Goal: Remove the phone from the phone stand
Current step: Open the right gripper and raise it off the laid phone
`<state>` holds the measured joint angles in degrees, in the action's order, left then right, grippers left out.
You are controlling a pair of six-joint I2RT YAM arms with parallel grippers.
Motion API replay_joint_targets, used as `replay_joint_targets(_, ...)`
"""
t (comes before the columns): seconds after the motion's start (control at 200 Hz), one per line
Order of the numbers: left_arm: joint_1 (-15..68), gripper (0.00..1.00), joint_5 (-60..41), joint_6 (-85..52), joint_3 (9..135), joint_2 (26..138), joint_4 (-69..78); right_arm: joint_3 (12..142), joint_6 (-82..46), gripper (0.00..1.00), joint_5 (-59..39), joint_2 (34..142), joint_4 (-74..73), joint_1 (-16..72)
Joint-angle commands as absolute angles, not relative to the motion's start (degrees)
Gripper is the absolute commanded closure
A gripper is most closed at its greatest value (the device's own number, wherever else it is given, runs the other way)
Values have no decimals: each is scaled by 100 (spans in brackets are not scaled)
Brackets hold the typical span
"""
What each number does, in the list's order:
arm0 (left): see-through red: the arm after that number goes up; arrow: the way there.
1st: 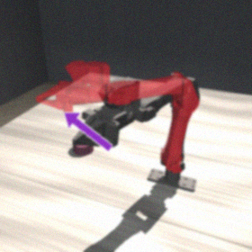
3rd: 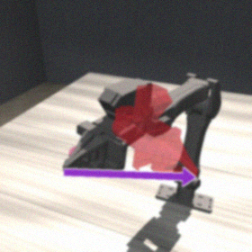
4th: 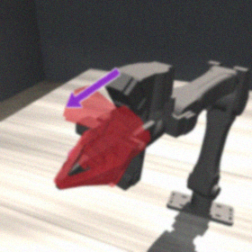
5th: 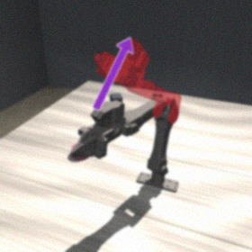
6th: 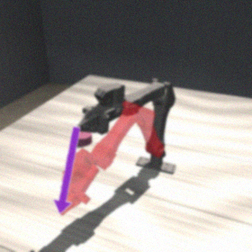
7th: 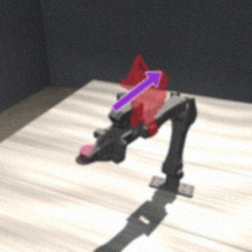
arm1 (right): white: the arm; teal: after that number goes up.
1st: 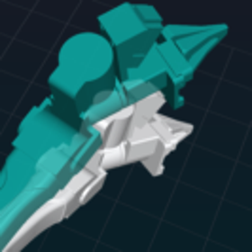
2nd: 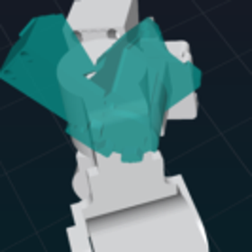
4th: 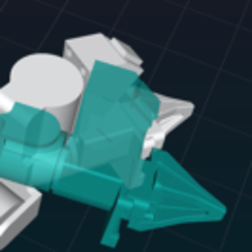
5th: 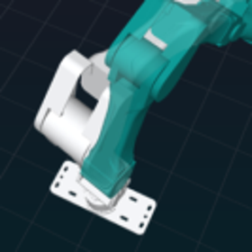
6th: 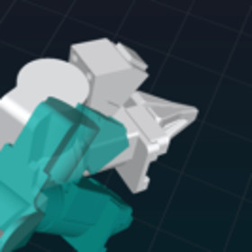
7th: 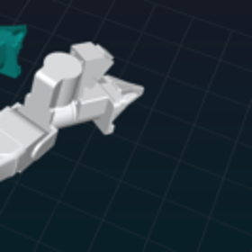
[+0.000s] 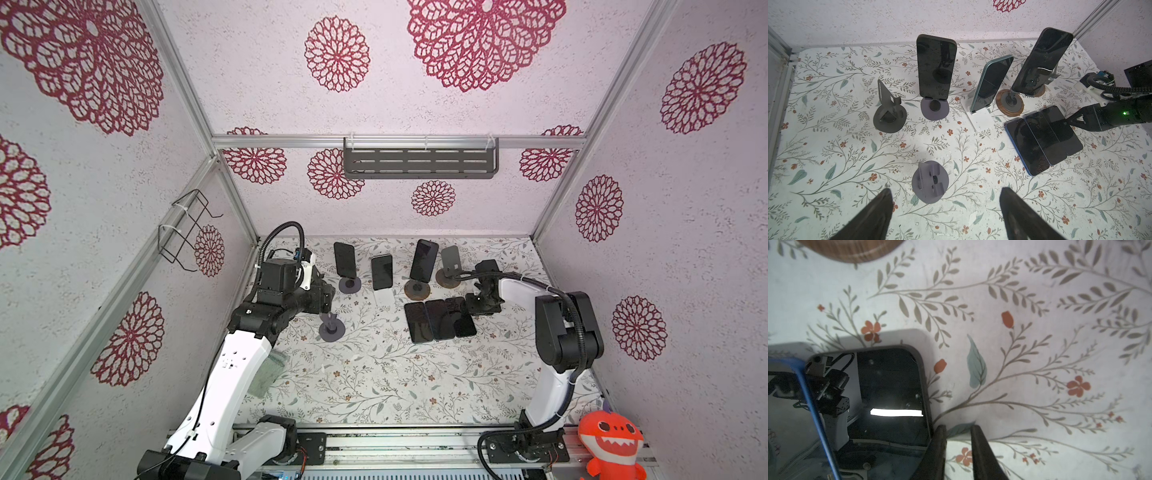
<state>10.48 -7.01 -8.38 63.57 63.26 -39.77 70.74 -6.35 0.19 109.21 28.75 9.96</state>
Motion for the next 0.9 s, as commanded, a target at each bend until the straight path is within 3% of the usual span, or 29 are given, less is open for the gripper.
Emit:
replay_joint_targets(0.0,1020,16,-708,-748,6288,6284,-3972,6970,-842,74,-107,10865,2930,1020)
replay_joint_targets(0.19,1020,15,-755,-730,6284,6284,-3968,6971,-903,63,293,10560,3024,959)
replay_joint_targets(0.47,1125,13,-1085,-790,6312,6299,-3733,6749,-959,44,-66,9922,2871,879)
replay_joint_targets(0.721,2354,11,-138,-834,7285,6990,-3742,6340,-1161,32,-262,9329,2618,740)
replay_joint_targets(0.831,2640,8,-418,-885,7877,7569,-3488,6119,-1250,30,-453,8999,2446,684)
replay_joint_targets(0.896,2724,1,-615,-901,8232,7951,-3343,5986,-1305,28,-540,8805,2363,677)
